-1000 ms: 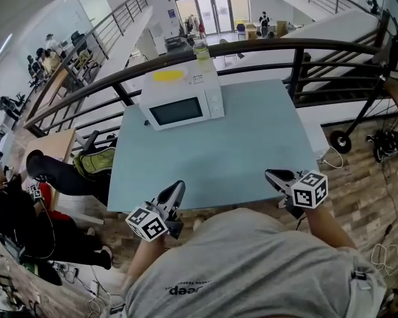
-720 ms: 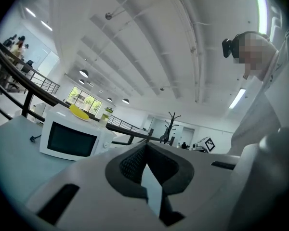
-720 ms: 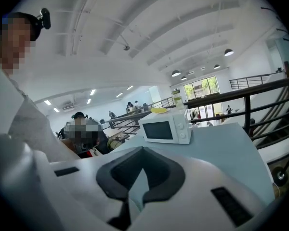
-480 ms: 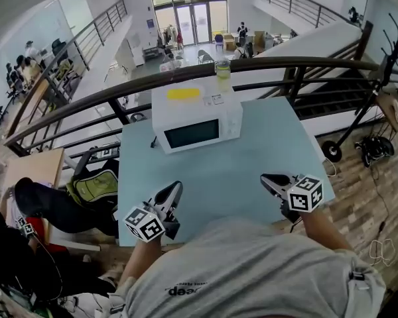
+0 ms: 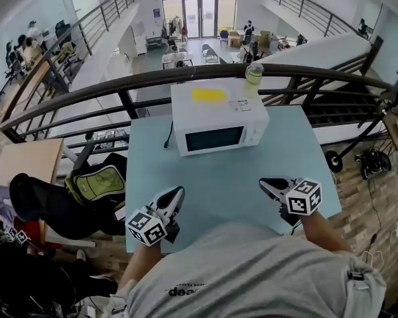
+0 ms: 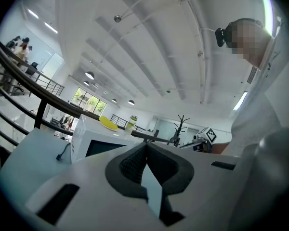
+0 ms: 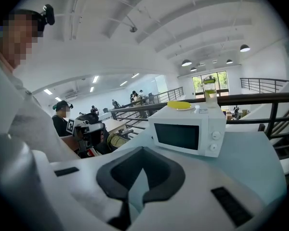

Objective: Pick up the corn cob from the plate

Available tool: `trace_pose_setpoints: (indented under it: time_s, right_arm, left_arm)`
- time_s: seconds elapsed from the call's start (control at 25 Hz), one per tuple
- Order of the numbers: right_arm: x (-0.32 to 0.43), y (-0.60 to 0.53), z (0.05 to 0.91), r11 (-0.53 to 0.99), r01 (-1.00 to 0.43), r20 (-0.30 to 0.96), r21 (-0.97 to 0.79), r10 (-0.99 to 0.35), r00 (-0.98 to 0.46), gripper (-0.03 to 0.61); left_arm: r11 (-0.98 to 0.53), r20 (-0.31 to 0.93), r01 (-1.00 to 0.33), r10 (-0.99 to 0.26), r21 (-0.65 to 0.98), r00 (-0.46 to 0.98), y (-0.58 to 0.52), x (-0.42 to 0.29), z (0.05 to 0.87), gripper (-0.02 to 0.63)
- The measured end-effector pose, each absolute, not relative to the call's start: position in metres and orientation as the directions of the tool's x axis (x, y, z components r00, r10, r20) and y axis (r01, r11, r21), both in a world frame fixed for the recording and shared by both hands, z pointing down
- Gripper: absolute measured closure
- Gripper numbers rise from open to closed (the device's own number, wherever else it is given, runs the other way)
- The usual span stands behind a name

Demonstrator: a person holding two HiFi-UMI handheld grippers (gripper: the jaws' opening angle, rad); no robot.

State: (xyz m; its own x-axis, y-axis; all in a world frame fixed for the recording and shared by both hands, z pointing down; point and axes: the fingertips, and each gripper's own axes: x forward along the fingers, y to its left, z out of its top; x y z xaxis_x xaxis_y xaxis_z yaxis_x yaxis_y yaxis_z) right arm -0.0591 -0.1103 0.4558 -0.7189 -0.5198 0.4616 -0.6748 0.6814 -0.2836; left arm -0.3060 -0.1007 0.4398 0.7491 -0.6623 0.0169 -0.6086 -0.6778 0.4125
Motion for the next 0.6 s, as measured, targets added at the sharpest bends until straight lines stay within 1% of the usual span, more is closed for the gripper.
trace_pose_setpoints:
  time_s: [0.16,0.32,0.6]
  right_arm:
    - [-0.062,-0.128,0.464,0.693,-0.656,0.472,-0.3,-0.489,-0.733,0.563]
    - [-0.047,-0.149,0.471,0.712,-0.625,0.465,-0.32,-0.457,-0.758,0.564]
    - [0.019,-0.187,0.496,0.79,-0.525,0.434,-0.317,-0.372,-0.821,0.564]
  left_arm:
    - [-0.653,0.037,-0.631,-0.682,0.42,0.73,-0.111,-0.308,0.45,0.595]
    - [-0.625,0.069,-0.664,-0.705,0.41,0.706,-0.128,-0.294,0.455,0.595]
    - [-0.538,0.101,-0.746,-0.781,0.392,0.617,-0.162,-0.219,0.439,0.595]
